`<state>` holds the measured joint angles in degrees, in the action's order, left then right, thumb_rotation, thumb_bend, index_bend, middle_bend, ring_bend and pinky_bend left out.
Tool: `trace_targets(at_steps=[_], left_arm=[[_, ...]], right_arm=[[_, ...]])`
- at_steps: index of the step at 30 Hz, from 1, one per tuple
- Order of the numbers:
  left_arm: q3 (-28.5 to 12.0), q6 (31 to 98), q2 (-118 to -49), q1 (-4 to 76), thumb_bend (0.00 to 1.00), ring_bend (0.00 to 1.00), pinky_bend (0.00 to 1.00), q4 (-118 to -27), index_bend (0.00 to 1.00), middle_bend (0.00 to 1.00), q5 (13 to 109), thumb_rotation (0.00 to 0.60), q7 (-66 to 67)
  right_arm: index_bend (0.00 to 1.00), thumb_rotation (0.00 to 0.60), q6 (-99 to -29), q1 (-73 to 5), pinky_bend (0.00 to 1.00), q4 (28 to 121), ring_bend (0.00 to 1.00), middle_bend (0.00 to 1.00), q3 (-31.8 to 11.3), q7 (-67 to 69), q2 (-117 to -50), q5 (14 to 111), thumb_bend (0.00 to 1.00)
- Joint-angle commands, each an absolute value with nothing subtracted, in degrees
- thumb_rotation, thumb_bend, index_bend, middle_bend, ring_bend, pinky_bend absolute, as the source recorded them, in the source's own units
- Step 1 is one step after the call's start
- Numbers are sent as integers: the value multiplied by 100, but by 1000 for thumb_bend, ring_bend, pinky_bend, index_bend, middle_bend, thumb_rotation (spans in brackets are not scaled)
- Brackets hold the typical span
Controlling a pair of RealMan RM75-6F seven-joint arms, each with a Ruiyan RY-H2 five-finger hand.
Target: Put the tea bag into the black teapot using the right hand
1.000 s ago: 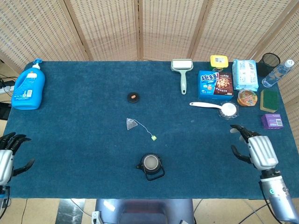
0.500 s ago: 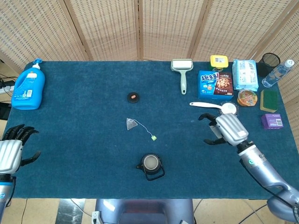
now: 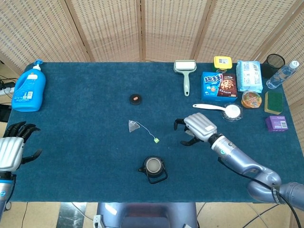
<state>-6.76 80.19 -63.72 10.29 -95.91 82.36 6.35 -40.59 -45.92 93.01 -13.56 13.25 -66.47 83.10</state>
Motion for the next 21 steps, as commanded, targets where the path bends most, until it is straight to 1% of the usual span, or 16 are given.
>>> trace_targets(at_steps=[1, 7, 15, 21], left_arm=[[-671, 8053, -6327, 1016, 257, 121, 111, -9616, 300, 234, 8227, 600, 621], [-662, 8128, -6233, 983, 258, 121, 111, -9680, 299, 234, 8214, 600, 578], [-628, 8203, -6154, 927, 258, 121, 111, -9736, 300, 234, 8186, 600, 562], [-620, 8234, -6121, 889, 257, 121, 111, -9723, 300, 234, 8115, 600, 544]], right_arm=[[414, 600, -3869, -4876, 1000, 9144, 1000, 987, -1366, 889, -7001, 8097, 289], [430, 600, -3730, -5159, 1000, 8987, 1000, 994, -1325, 324, -7346, 7802, 288], [430, 600, -3621, -5530, 1000, 8578, 1000, 997, -1227, -318, -7836, 7702, 292], [434, 600, -3501, -5766, 1000, 8168, 1000, 1000, -1149, -562, -8166, 7632, 332]])
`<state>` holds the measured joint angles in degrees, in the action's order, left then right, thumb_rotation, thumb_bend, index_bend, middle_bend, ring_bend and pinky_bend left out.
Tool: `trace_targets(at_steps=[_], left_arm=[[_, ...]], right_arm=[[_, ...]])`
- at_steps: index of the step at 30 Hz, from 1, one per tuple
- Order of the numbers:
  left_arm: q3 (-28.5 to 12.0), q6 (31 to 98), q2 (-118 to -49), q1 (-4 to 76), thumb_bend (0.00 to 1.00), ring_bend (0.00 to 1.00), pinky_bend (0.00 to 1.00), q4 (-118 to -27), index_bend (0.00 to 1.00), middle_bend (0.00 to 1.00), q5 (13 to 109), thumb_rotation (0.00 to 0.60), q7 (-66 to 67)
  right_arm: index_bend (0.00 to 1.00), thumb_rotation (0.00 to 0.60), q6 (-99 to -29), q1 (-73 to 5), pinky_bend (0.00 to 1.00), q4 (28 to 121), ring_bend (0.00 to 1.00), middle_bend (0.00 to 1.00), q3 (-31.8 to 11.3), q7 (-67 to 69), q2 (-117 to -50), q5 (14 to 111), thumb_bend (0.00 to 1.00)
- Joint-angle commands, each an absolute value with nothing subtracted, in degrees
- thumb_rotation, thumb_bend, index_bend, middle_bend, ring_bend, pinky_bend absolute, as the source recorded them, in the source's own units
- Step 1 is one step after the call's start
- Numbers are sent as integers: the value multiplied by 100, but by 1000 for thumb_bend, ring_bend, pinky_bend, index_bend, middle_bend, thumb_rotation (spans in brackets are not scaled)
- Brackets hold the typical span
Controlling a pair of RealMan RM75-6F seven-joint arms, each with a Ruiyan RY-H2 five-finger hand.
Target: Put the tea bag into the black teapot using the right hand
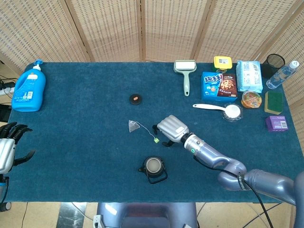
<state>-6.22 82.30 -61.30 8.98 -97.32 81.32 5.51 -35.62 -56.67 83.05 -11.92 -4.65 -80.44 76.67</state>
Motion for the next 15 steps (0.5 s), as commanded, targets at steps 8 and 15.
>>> trace_targets(at_steps=[8, 15], left_arm=[[-602, 8241, -6110, 861, 257, 121, 112, -9690, 299, 234, 8063, 600, 497], [-580, 8272, -6104, 819, 257, 121, 112, -9653, 299, 234, 8041, 600, 434]], right_arm=[[447, 600, -3351, -5979, 1000, 7858, 1000, 1000, -1079, -697, -8454, 7547, 332], [453, 600, -3208, -6179, 1000, 7567, 1000, 1000, -1069, -766, -8731, 7407, 332]])
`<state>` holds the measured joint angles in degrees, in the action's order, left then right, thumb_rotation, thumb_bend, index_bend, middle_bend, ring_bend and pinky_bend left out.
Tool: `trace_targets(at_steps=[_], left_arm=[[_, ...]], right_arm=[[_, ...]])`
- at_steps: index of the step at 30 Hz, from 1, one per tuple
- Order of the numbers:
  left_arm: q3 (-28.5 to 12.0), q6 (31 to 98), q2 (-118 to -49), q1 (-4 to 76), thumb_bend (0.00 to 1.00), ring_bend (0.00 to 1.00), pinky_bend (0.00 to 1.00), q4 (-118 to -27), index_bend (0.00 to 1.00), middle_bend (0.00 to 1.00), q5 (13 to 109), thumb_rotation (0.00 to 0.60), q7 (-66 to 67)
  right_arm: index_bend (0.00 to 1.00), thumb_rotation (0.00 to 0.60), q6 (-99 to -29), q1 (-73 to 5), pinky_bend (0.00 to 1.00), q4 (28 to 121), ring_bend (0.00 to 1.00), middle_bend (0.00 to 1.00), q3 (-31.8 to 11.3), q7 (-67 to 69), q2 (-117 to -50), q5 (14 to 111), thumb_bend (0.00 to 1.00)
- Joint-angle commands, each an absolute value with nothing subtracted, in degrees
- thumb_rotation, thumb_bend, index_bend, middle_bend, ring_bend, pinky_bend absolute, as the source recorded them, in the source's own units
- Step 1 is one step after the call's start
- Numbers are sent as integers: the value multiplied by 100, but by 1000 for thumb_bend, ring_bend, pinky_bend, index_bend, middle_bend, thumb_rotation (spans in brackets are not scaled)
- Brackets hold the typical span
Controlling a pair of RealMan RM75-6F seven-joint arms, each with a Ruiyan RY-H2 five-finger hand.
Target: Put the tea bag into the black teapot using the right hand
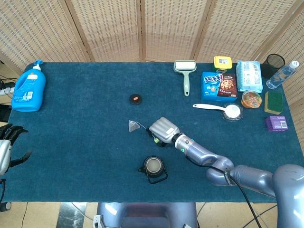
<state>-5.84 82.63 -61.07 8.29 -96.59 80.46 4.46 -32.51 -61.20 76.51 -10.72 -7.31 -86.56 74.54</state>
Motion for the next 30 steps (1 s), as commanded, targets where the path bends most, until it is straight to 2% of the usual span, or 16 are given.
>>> trace_targets(at_steps=[1, 14, 30], left_arm=[[-577, 8279, -6101, 810, 257, 121, 112, -9650, 299, 234, 8036, 600, 424], [-541, 8356, -6069, 708, 257, 121, 111, -9533, 300, 234, 8023, 600, 225], [-529, 8390, -6075, 674, 257, 121, 111, -9469, 299, 234, 8054, 600, 151]], right_arm=[[453, 600, -3189, -6202, 1000, 7527, 1000, 1000, -1066, -784, -8764, 7389, 332], [453, 600, -3016, -6421, 1000, 6818, 1000, 1000, -927, -1228, -9261, 6869, 332], [457, 600, -3102, -6425, 1000, 6829, 1000, 1000, -787, -1488, -9307, 6609, 332]])
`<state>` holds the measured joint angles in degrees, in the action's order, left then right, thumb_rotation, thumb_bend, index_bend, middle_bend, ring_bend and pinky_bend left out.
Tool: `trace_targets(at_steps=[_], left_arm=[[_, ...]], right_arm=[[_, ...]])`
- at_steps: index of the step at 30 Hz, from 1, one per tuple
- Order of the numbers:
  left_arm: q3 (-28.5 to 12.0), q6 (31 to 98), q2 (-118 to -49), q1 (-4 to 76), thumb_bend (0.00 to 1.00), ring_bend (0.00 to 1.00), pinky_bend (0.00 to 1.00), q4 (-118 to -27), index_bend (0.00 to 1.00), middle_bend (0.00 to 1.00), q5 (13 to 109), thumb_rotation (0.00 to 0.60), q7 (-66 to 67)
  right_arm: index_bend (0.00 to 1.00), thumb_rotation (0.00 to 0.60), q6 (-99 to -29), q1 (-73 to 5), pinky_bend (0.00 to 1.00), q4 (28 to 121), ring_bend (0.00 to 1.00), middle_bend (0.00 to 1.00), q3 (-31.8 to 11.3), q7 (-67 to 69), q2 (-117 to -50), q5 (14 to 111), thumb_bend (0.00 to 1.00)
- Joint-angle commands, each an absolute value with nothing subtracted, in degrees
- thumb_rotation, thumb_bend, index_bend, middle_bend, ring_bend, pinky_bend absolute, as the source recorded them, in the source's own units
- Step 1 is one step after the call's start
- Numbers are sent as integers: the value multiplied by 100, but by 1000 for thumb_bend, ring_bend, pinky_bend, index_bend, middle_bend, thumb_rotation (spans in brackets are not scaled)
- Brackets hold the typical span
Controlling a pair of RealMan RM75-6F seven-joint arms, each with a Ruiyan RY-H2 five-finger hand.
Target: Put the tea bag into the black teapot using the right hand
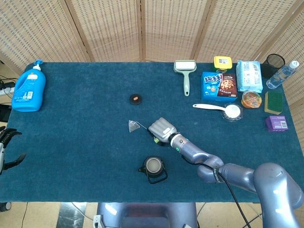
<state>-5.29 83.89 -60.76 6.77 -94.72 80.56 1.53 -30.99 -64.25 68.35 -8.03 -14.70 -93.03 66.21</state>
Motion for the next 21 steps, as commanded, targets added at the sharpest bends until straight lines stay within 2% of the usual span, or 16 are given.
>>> trace_targets(at_steps=[1, 21], left_arm=[[-530, 8391, -6076, 673, 257, 121, 112, -9468, 299, 234, 8055, 600, 147], [-527, 8380, -6108, 673, 257, 121, 111, -9421, 299, 235, 8076, 600, 117]], right_arm=[[460, 600, -3096, -6426, 1000, 6823, 1000, 1000, -772, -1506, -9310, 6590, 332], [483, 600, -3167, -6418, 1000, 6811, 1000, 1000, -665, -1727, -9364, 6342, 359]])
